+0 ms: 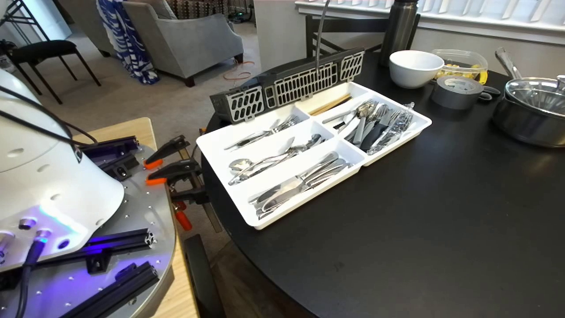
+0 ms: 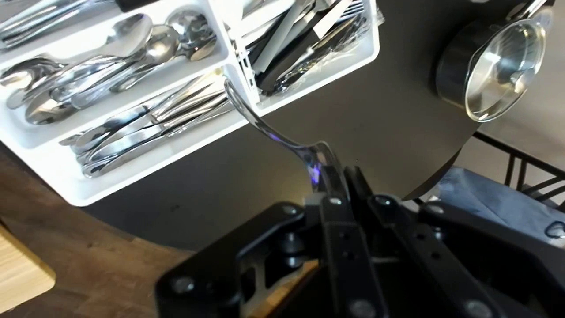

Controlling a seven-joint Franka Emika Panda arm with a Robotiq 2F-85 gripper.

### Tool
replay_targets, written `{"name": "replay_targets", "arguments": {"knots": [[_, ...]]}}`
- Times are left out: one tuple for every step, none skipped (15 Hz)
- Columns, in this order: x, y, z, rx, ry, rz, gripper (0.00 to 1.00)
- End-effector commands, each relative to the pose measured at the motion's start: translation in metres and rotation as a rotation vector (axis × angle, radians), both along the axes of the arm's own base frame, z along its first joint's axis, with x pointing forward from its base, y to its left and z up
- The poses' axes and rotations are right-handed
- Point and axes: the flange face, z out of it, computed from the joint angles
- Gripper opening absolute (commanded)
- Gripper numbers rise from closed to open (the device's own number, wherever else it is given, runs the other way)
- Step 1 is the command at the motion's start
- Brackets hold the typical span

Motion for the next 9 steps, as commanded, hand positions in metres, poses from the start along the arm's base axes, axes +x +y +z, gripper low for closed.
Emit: {"name": "replay_targets", "arguments": {"knots": [[-0.006,0.004,-0.014,0.037,0.054,0.002,0.03],[-0.003,0.006,-0.021,0.048,0.066,0.004,0.03],[0.001,0.006,-0.031,0.071,0.084,0.009,0.03],[0.004,0.007,-0.04,0.095,0.103,0.026,0.03],[0.008,0.007,-0.05,0.117,0.131,0.03,0.03],[0.01,0.008,-0.06,0.143,0.17,0.05,0.03],[0.012,0.007,-0.071,0.161,0.212,0.064,0.03],[0.013,0.006,-0.078,0.174,0.253,0.066,0.03],[0.014,0.005,-0.085,0.189,0.28,0.067,0.03]]}}
